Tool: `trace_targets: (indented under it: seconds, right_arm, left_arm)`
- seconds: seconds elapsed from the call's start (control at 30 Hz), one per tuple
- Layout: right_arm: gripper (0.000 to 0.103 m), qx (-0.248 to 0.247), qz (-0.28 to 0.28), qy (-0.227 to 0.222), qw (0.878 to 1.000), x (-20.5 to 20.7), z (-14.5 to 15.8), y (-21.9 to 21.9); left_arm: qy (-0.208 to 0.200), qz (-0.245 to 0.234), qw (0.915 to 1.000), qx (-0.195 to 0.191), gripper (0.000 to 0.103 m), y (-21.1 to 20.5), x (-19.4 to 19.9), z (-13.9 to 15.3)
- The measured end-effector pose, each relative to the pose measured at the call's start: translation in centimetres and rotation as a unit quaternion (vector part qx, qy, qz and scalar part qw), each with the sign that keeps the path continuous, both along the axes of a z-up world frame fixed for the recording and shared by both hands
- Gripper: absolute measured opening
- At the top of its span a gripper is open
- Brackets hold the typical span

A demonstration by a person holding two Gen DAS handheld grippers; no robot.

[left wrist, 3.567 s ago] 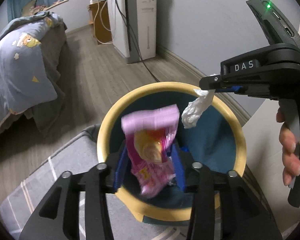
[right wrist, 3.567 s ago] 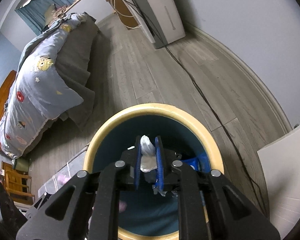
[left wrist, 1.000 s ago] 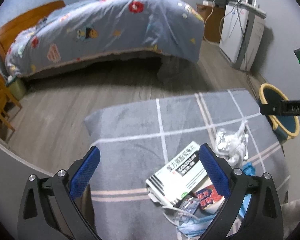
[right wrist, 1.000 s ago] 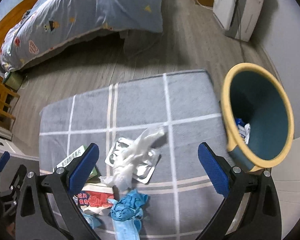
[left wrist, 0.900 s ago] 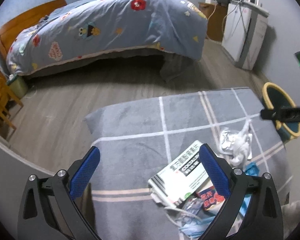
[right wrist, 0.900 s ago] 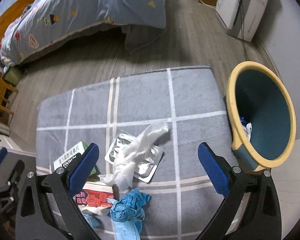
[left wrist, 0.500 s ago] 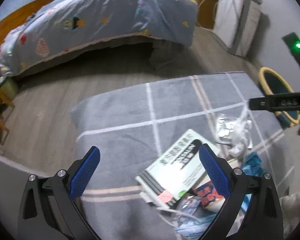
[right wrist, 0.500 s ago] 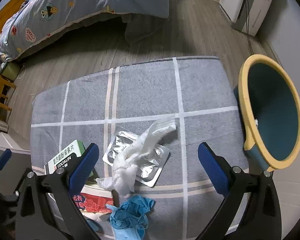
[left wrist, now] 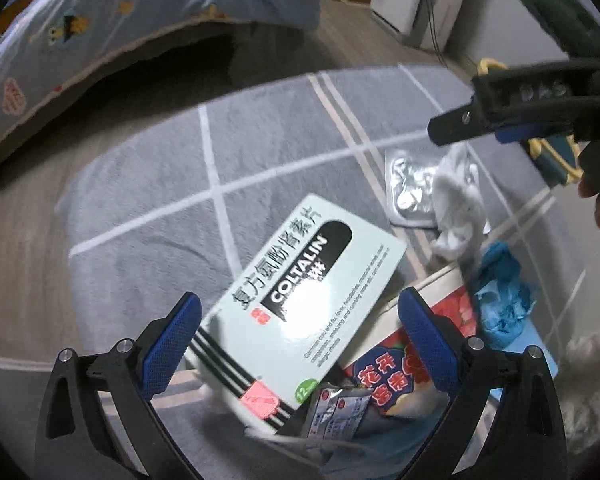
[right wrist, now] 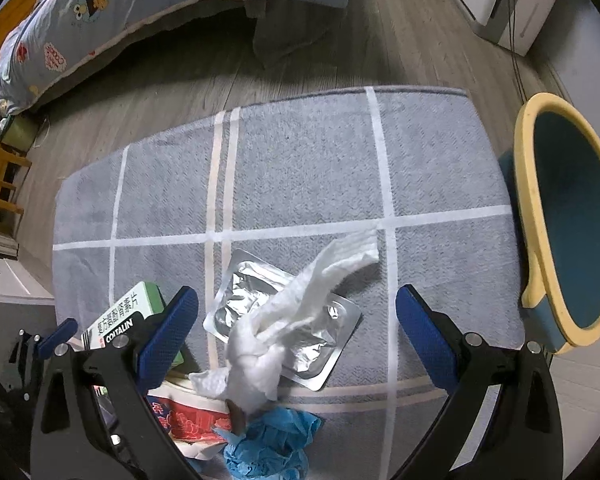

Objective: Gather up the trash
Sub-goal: 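Grasp the COLTALIN medicine box with the left gripper while the right gripper grasps a tissue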

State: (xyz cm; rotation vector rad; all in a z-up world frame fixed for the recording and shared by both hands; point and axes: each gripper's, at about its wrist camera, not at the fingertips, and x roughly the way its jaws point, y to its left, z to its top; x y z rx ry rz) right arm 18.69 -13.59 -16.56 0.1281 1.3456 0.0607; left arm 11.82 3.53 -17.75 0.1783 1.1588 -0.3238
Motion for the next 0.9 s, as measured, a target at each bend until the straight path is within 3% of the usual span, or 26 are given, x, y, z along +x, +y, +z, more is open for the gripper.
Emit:
trace_targets:
  seconds: [0.2, 0.4, 0.5, 0.67, 0.73, 0.9]
  right_arm:
    - [0.097, 0.016, -0.005, 0.013, 1.000, 0.3, -0.8, -0.2]
    - [0.083, 0.013, 0.005, 0.024, 1.000, 0.7, -1.7, 0.4]
    - [0.072, 0.013, 0.010, 0.028, 0.999, 0.9, -2.0, 0.7]
    - [0.035, 0.023, 0.019, 0.036, 0.999, 1.2, -2.4, 0.9]
    - [0.025, 0.026, 0.024, 0.031, 0.999, 1.2, -2.1, 1.0]
    - [0.015, 0.046, 0.030, 0.010, 0.998, 1.1, -0.3, 1.1]
  left_arm:
    - [0.010, 0.019, 0.9996, 0.020, 0.098, -0.1, 1.8, -1.8]
    - [0.006, 0.062, 0.9980, 0.007, 0.098, 1.3, 3.7, -2.1]
    - [0.014, 0.068, 0.9976, 0.003, 0.098, 1.7, 4.0, -2.7]
    - [0.004, 0.042, 0.9988, 0.025, 0.093, 1.1, 3.6, -3.0]
    - [-0.001, 0.034, 0.9990, 0.029, 0.079, 0.8, 3.5, -2.8]
    - [-0.010, 0.037, 0.9987, 0.034, 0.078, 0.7, 3.2, -2.1]
